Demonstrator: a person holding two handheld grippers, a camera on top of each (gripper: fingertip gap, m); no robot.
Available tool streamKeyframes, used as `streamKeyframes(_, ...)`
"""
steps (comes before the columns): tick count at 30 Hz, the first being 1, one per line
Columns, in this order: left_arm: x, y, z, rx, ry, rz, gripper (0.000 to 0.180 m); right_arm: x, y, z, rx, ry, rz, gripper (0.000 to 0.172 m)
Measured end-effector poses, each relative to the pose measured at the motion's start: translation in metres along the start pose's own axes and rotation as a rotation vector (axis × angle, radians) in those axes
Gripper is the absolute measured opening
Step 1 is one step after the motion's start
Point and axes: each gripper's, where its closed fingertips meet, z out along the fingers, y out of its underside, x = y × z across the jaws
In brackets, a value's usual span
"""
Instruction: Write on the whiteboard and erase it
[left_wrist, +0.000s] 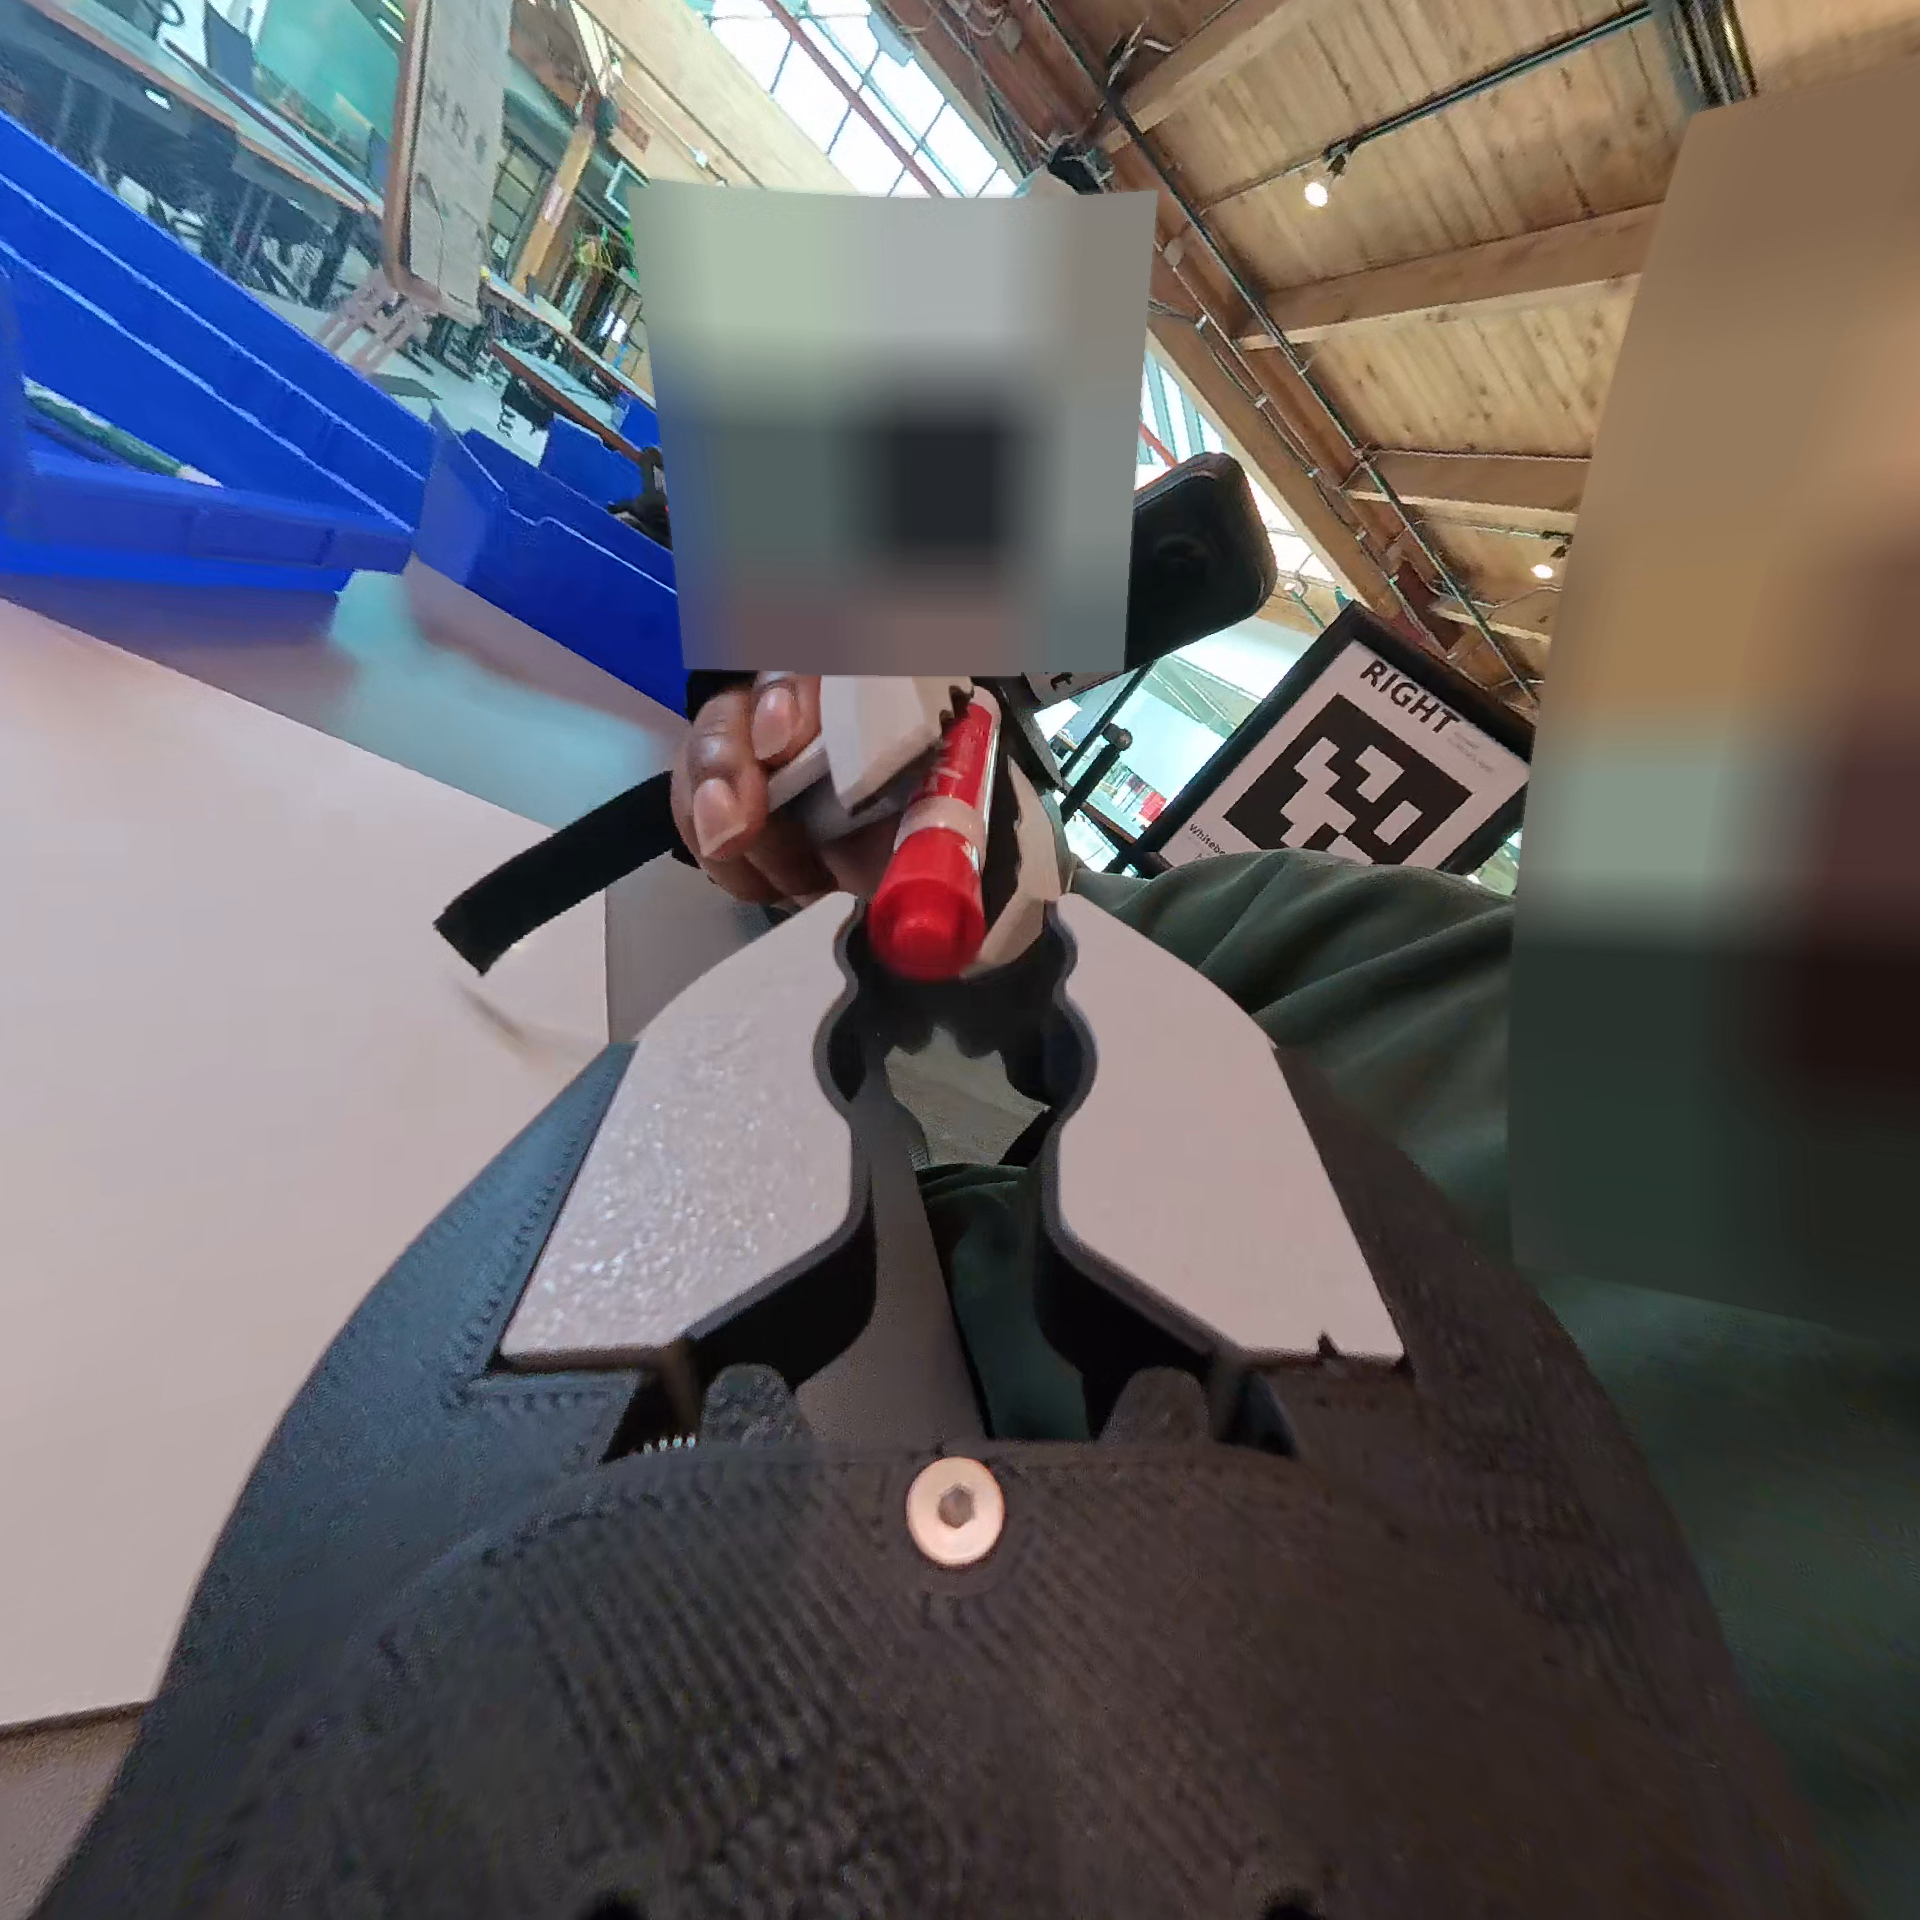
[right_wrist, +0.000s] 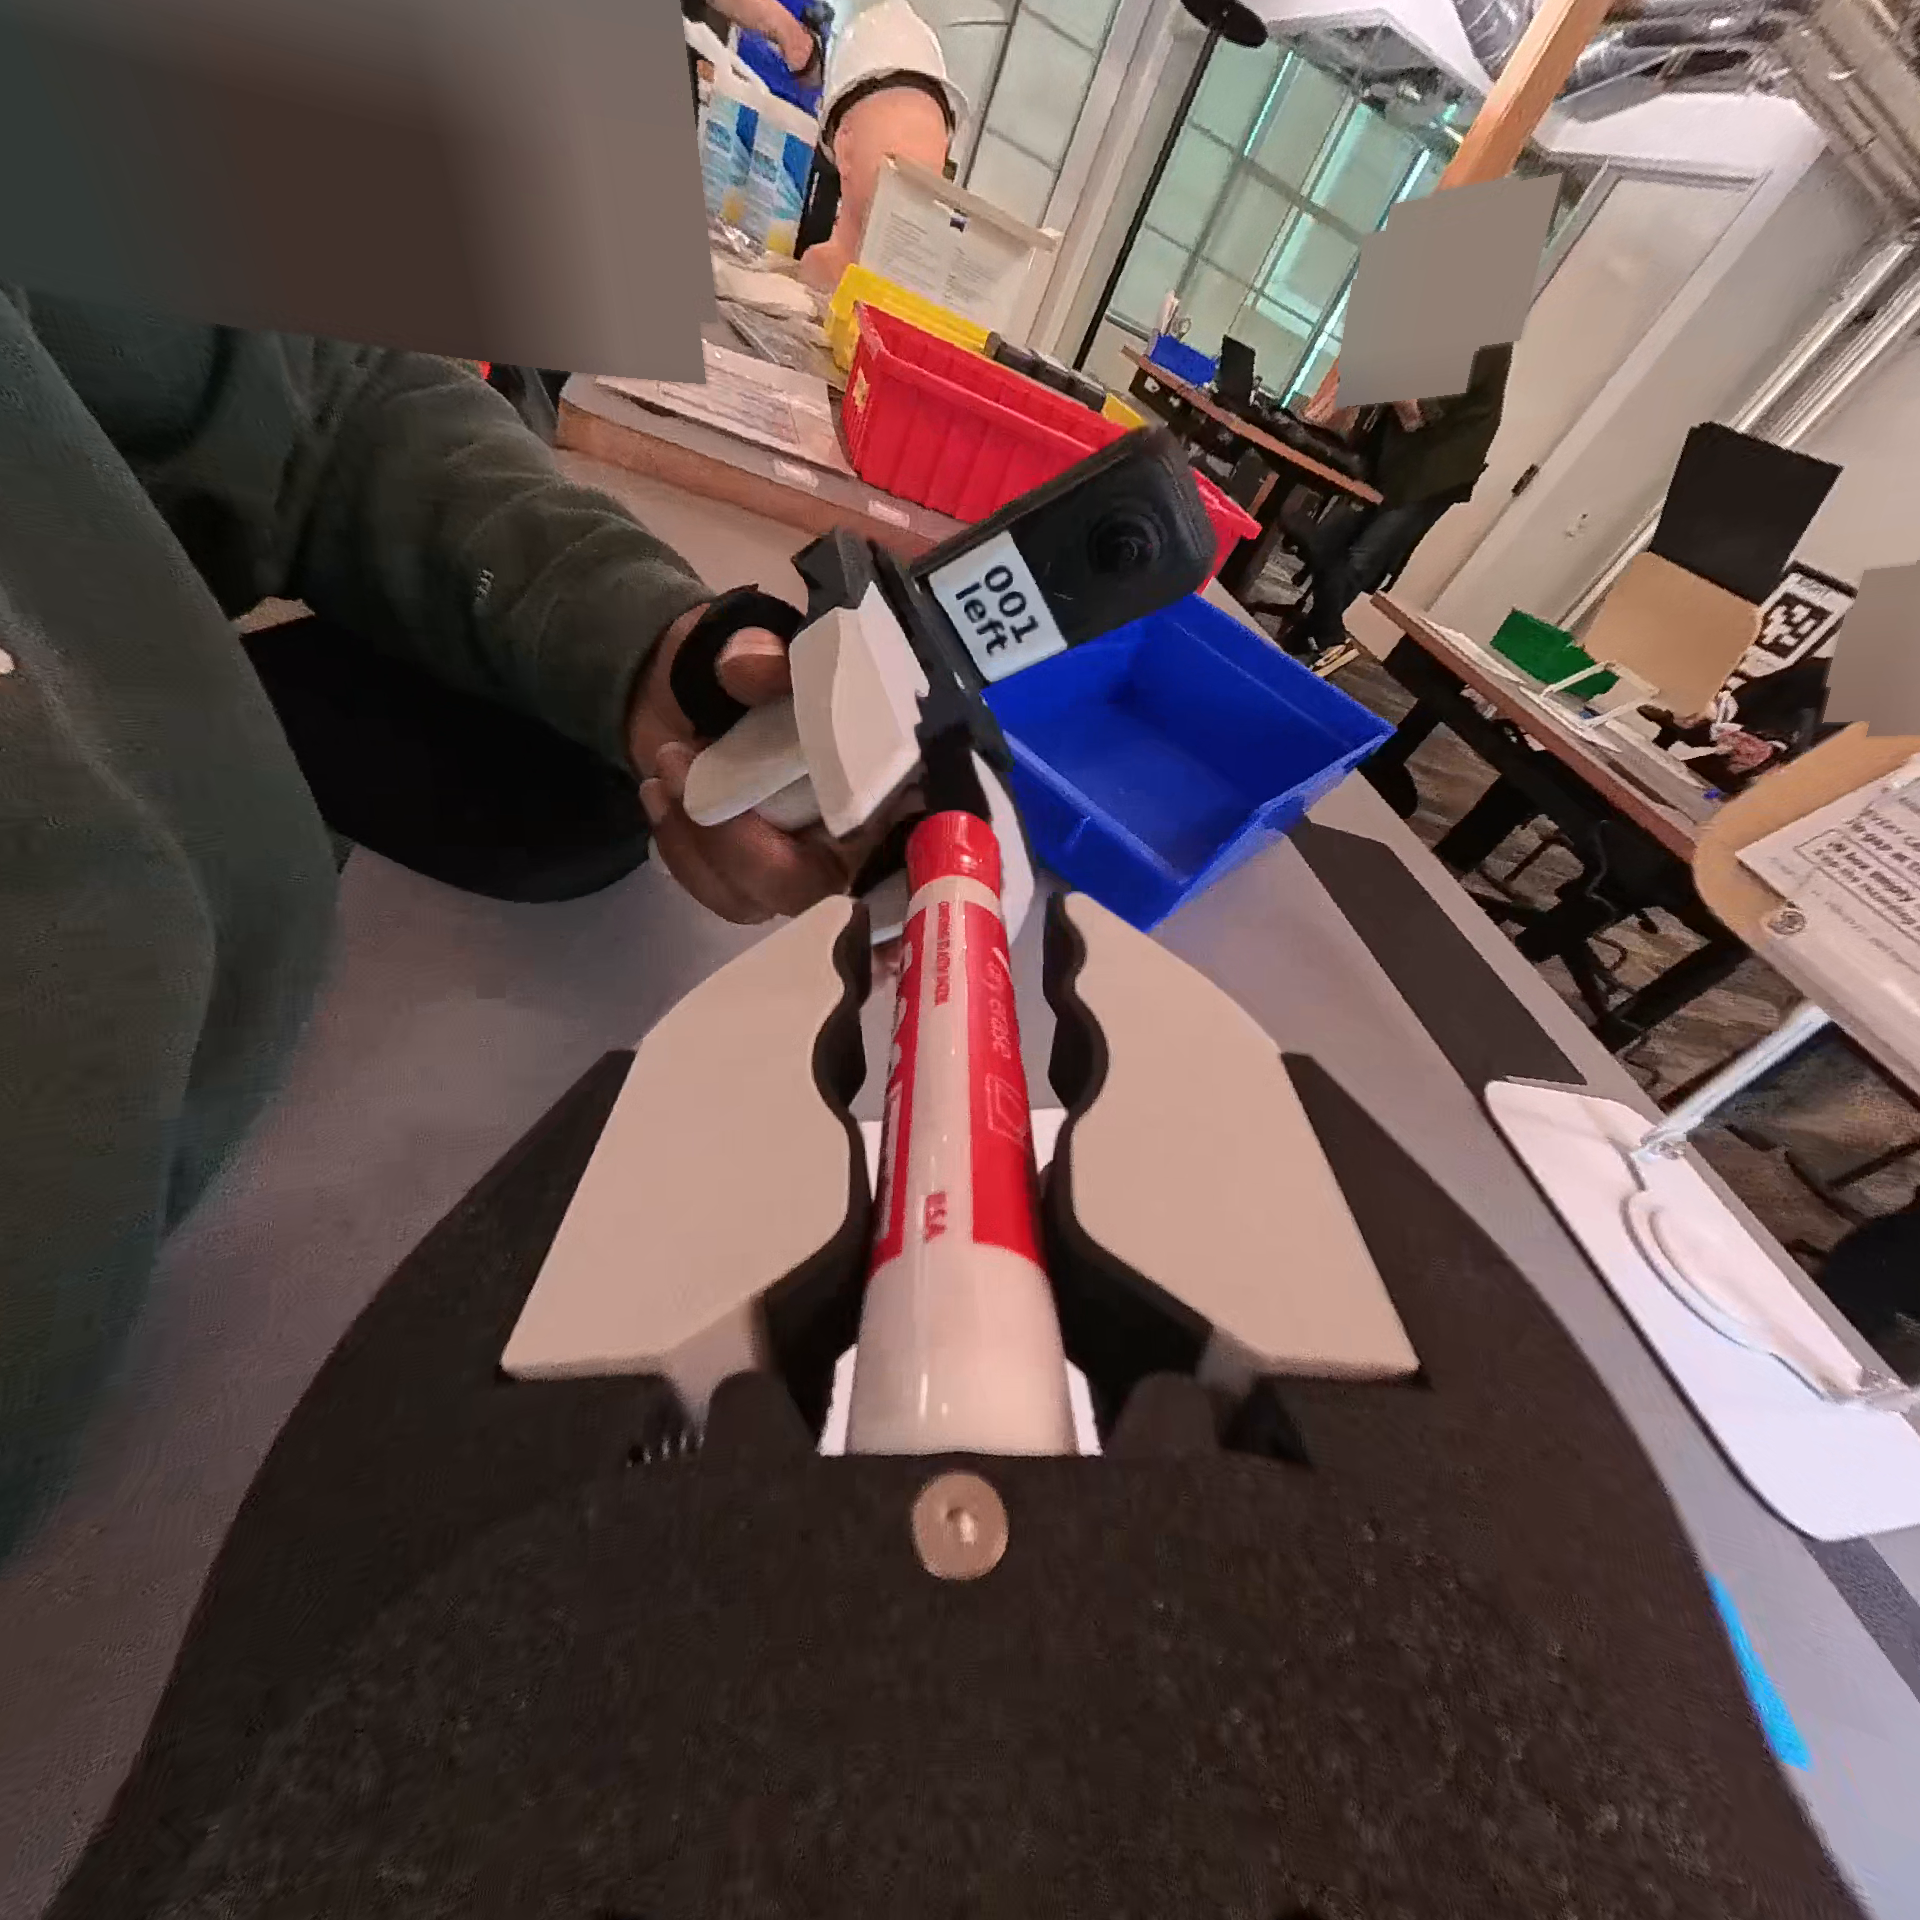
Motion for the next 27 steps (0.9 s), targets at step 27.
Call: streamKeyframes(27, -0.108, 0.026, -0.135, -0.4, -0.757, 0.634, 0.02, 0.076, 0.163, 0.025, -0.875, -0.09, 0.499, 0.034)
